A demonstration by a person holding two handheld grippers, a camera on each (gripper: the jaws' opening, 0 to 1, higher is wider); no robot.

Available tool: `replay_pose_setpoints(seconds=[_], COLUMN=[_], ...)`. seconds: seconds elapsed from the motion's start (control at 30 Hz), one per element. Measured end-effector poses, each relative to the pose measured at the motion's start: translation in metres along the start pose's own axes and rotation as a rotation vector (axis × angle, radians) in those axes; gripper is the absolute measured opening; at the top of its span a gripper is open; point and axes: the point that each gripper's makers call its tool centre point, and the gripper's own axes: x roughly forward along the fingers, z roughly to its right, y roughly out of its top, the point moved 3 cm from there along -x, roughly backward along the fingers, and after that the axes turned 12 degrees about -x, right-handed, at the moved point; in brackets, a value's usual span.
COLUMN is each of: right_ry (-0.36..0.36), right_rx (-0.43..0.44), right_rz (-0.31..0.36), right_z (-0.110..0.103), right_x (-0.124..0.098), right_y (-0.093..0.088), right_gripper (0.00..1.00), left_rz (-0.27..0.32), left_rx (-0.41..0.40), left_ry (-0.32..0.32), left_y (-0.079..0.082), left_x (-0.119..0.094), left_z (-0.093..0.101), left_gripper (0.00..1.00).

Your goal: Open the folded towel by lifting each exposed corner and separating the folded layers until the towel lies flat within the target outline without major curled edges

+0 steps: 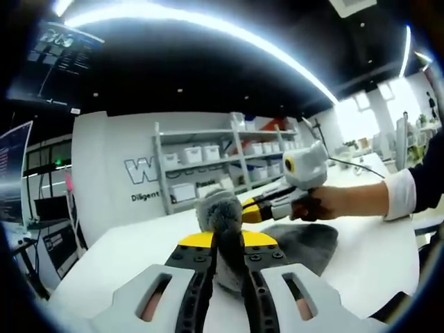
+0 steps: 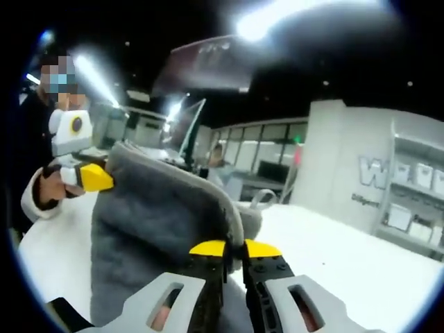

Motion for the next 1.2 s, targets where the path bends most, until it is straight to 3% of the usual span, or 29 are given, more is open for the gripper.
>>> replay_pose_setpoints(seconds=[0.53,0.7,0.9,1.0,1.1,1.2], right_ry=[-0.005,0.004,0.013,0.014,0.022,0.024], right_rx=[0.046,0.043,-0.021,-0.013,-0.025,-0.029], right_rz=[-0.007,-0.056,-0.086,-0.082,-0.094,-0.097], right_z=[-0.014,-0.024,-0.036,-0.039,-0.043,-0.045], right_x=[0.027,0.035,0.043,0.046,0.050,0.052], right_y=[0.001,-0.007,-0.004,-0.002,-0.005,-0.005], right_gripper=[0.03,0.03,0.04,0.04,0.04,0.04], left_rz=[-0.052,-0.129,-0.172,-0.225,-0.265,-0.309], left_rx=[0.069,0.125,0.068,0.055,-0.010,0.009], left_ry=[0.051,0.058,0.051,0.021,-0.012,-0.019], left_y=[-0.012,-0.027,-0.030,-0.036,-0.042,-0.049], left_x=[-0.014,-0.020,-0.030,-0.036,-0.044,-0.049], left_z=[-0.015,-0.020,-0.031,-0.031,-0.035,-0.044], left_gripper=[0.12,0.13,0.15,0.15,0.17,0.21])
